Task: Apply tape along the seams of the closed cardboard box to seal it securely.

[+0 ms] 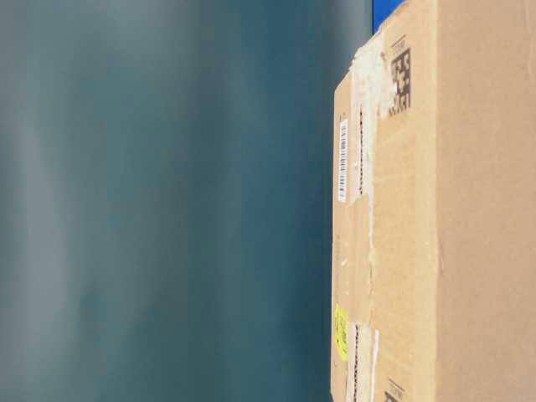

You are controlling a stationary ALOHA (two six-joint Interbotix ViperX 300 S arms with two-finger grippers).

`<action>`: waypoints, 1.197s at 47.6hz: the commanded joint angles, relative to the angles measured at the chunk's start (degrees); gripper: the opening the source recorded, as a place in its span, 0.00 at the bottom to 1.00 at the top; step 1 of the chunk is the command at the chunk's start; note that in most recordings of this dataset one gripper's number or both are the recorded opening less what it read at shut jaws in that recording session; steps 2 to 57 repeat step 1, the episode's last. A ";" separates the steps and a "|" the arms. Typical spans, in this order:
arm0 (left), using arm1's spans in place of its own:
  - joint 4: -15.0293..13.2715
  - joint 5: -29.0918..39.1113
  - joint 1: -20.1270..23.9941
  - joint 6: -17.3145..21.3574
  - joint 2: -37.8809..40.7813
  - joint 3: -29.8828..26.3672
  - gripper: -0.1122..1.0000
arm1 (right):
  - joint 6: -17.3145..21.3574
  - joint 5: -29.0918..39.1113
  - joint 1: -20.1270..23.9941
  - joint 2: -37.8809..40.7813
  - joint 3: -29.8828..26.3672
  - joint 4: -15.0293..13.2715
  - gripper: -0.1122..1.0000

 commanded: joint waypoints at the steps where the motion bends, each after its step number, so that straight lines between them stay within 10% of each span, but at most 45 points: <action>1: 0.00 -0.35 0.09 -0.09 0.53 -0.62 0.10 | 0.09 -0.62 -0.09 0.26 -0.70 0.18 0.09; 57: 0.00 -0.35 0.09 -0.09 0.53 -0.62 0.10 | 0.09 -0.62 -0.09 0.26 -0.70 0.18 0.09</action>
